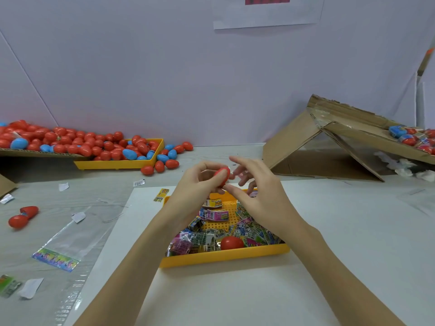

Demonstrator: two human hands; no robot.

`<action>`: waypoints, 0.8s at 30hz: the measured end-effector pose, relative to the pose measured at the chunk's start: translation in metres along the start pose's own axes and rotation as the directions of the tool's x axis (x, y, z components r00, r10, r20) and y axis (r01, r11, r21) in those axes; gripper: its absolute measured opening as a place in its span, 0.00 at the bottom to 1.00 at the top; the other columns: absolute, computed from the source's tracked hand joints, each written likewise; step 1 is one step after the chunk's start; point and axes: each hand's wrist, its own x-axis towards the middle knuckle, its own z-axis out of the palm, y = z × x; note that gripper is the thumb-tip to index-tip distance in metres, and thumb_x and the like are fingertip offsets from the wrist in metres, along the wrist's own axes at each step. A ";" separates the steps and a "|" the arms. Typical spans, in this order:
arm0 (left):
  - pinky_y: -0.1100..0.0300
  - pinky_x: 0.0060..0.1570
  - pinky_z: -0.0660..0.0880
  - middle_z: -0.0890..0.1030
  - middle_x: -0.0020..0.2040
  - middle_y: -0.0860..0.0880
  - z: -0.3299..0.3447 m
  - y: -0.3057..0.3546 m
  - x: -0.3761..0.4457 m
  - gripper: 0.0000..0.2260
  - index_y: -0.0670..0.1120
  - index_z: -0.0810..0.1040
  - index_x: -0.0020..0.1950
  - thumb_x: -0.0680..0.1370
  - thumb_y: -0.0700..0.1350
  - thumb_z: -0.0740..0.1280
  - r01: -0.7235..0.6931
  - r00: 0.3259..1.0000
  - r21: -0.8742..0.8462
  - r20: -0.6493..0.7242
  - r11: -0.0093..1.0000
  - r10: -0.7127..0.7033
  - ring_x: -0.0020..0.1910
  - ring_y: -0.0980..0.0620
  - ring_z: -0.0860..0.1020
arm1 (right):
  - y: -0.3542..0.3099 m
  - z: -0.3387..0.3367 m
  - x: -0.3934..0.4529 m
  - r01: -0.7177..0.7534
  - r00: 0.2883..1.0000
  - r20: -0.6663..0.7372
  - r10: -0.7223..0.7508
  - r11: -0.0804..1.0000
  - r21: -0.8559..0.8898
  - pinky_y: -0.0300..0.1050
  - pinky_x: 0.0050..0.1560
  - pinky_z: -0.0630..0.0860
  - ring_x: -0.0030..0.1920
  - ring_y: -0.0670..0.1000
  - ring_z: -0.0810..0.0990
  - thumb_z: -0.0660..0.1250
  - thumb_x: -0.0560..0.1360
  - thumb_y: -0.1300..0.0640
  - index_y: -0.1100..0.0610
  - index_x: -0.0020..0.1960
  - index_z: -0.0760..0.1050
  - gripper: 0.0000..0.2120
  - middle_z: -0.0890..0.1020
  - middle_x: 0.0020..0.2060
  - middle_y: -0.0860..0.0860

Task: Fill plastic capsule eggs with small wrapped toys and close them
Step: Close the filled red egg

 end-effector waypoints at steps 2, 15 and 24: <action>0.62 0.44 0.79 0.84 0.51 0.44 -0.005 0.002 0.002 0.09 0.42 0.82 0.61 0.84 0.42 0.65 0.014 1.000 -0.001 -0.021 1.000 -0.014 0.45 0.50 0.82 | 0.004 -0.002 0.000 -0.041 0.997 0.064 0.049 0.992 -0.122 0.40 0.50 0.77 0.48 0.45 0.78 0.72 0.80 0.54 0.52 0.65 0.80 0.14 0.79 0.53 0.48; 0.65 0.38 0.80 0.84 0.47 0.44 -0.015 0.004 0.005 0.11 0.40 0.81 0.59 0.83 0.47 0.68 0.026 0.977 -0.071 -0.208 0.997 -0.040 0.37 0.52 0.84 | -0.004 0.015 -0.006 -0.044 0.941 0.291 0.175 0.913 -0.407 0.48 0.56 0.72 0.53 0.48 0.74 0.76 0.74 0.42 0.45 0.50 0.79 0.11 0.81 0.48 0.44; 0.64 0.41 0.81 0.85 0.49 0.42 -0.018 0.008 0.004 0.11 0.41 0.83 0.57 0.81 0.47 0.70 0.045 0.984 -0.094 -0.165 0.995 -0.060 0.40 0.50 0.85 | 0.004 0.014 -0.006 -0.037 0.942 0.296 0.157 0.927 -0.374 0.52 0.55 0.74 0.53 0.51 0.75 0.68 0.81 0.46 0.47 0.55 0.86 0.11 0.82 0.48 0.50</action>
